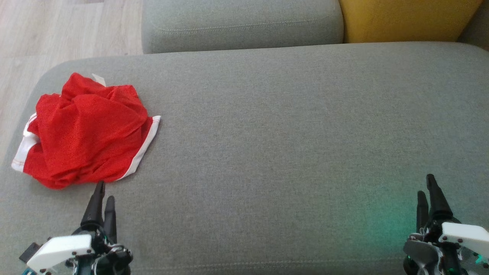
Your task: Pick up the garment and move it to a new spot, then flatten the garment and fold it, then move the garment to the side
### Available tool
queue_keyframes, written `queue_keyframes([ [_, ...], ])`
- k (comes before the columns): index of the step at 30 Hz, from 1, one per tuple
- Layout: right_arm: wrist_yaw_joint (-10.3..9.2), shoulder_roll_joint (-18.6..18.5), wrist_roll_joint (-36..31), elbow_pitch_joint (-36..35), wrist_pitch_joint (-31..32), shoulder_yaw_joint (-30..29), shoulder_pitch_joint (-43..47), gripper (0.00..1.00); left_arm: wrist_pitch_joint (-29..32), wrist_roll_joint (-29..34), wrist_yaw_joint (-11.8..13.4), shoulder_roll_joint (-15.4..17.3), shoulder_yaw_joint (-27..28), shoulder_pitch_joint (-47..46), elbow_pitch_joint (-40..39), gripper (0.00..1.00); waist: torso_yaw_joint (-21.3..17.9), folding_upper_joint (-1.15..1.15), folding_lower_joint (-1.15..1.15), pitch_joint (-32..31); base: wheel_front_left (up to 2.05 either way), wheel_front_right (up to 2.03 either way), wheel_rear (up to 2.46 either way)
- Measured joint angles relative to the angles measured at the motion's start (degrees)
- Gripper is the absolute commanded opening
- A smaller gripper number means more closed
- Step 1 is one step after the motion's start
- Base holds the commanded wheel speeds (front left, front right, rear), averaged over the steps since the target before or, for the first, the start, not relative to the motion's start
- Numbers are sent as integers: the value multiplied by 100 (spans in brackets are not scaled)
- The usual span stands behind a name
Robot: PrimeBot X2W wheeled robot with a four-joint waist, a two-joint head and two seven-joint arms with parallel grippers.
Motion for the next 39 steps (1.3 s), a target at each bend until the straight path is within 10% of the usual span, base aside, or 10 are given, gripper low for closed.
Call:
queue_keyframes([
  [39, 0, 0, -3118, -739, -626, 57, -275, 100, -614, 1669, 129, 1, 137, -179, -927, 100, 3, 0, 0, -46, 0, 0, 0],
])
